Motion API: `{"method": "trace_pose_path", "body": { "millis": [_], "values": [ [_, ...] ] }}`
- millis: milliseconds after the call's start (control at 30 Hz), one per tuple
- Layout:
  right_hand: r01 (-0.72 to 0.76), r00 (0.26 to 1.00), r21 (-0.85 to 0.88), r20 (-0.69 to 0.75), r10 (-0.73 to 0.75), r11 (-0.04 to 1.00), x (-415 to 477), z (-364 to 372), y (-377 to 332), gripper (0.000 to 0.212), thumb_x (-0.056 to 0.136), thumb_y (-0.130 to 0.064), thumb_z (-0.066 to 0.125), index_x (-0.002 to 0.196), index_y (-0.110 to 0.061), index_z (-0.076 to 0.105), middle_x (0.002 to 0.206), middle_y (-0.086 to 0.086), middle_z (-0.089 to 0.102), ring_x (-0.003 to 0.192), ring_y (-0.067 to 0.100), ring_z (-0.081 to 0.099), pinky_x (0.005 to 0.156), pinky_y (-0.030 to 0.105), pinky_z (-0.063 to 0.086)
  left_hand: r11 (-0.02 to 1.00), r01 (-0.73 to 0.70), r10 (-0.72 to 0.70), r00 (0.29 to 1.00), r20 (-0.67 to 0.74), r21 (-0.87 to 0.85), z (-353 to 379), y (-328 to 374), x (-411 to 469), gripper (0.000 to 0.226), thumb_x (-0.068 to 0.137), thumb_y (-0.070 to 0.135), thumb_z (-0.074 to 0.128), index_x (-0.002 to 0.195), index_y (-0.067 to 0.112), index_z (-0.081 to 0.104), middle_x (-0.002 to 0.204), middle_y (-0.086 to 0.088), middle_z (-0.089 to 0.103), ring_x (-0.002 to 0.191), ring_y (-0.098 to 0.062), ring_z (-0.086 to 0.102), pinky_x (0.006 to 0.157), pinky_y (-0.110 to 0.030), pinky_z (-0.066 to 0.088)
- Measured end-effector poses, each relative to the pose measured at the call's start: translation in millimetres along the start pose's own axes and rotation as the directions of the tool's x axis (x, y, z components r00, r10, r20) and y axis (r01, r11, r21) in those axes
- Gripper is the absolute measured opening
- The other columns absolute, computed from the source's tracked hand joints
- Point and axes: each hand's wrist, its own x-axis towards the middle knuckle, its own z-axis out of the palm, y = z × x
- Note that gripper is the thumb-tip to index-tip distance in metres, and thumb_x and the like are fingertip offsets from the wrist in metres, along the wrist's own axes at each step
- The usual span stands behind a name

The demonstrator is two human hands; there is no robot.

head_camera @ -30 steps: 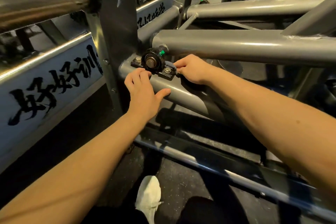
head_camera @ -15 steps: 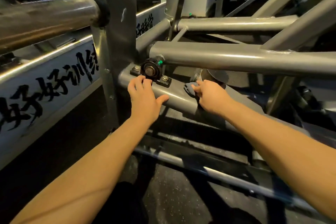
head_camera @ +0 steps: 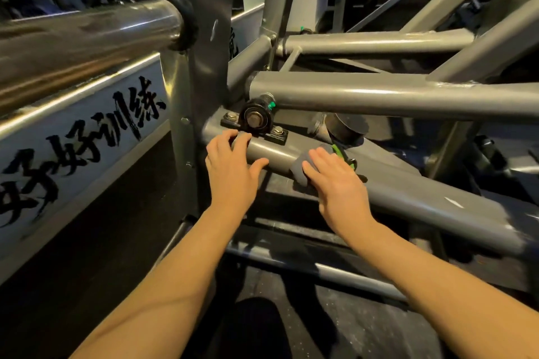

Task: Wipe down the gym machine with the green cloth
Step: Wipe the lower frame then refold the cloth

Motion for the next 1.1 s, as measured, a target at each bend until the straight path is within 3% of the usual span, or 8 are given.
{"method": "trace_pose_path", "body": {
  "millis": [133,367,600,700,833,967,1100],
  "values": [
    [0.069,0.994,0.015,-0.090,-0.067,0.998,1,19,-3,0.073,0.065,0.005,0.088,0.134,-0.008,0.064,0.146,0.015,0.056,0.139,0.034,0.049,0.117,0.050,0.034,0.995,0.103,-0.104,0.994,-0.042,-0.018,-10,-18,9,0.064,0.081,0.042,0.082,0.134,0.016,0.056,0.139,-0.004,0.046,0.131,-0.025,0.036,0.108,-0.041,0.040],
    [0.268,0.963,-0.008,0.033,-0.268,0.963,52,43,-48,0.066,0.076,-0.006,0.082,0.138,-0.018,0.061,0.154,0.005,0.050,0.149,0.026,0.037,0.118,0.048,0.033,1.000,0.015,-0.014,0.999,-0.051,0.008,-15,-37,17,0.048,0.089,0.028,0.076,0.132,0.015,0.061,0.135,-0.008,0.050,0.129,-0.027,0.041,0.108,-0.040,0.038],
    [0.220,0.975,0.088,0.022,-0.223,0.971,58,47,-56,0.067,0.078,-0.001,0.081,0.139,-0.021,0.061,0.156,0.001,0.047,0.150,0.022,0.034,0.119,0.046,0.033,0.999,0.033,-0.032,0.999,-0.028,0.041,-16,-32,17,0.042,0.093,0.019,0.071,0.133,0.017,0.060,0.137,-0.006,0.049,0.131,-0.026,0.040,0.110,-0.039,0.035],
    [0.143,0.989,0.082,-0.041,-0.140,0.986,31,37,-36,0.066,0.081,-0.003,0.077,0.141,-0.021,0.059,0.156,0.002,0.046,0.150,0.021,0.034,0.116,0.047,0.036,0.997,0.075,-0.075,0.996,-0.040,-0.005,-14,-13,9,0.041,0.090,0.022,0.073,0.128,0.017,0.060,0.135,-0.005,0.048,0.130,-0.024,0.037,0.108,-0.040,0.038],
    [-0.076,0.990,0.104,-0.113,0.088,0.992,-8,19,5,0.051,0.091,-0.015,0.071,0.140,-0.018,0.061,0.150,0.002,0.054,0.143,0.021,0.046,0.103,0.046,0.044,0.992,-0.110,0.110,0.994,-0.015,-0.059,5,16,-14,0.041,0.087,0.031,0.076,0.123,0.017,0.061,0.132,-0.003,0.050,0.125,-0.020,0.042,0.106,-0.036,0.041],
    [-0.234,0.971,0.022,-0.053,0.235,0.972,-17,6,23,0.040,0.103,-0.030,0.051,0.140,-0.019,0.061,0.146,0.001,0.058,0.135,0.023,0.052,0.094,0.044,0.044,0.988,-0.140,0.141,0.990,0.013,-0.062,27,18,-24,0.053,0.087,0.038,0.077,0.132,0.020,0.057,0.140,-0.006,0.045,0.131,-0.027,0.039,0.110,-0.044,0.041],
    [-0.373,0.926,0.032,0.073,0.370,0.927,18,8,-5,0.050,0.105,-0.049,0.038,0.142,-0.022,0.057,0.151,-0.001,0.052,0.138,0.022,0.042,0.101,0.046,0.035,0.985,-0.171,0.171,0.985,0.006,0.002,36,13,-25,0.056,0.089,0.039,0.074,0.138,0.021,0.054,0.145,-0.007,0.041,0.134,-0.030,0.036,0.110,-0.046,0.040]
  ]
}}
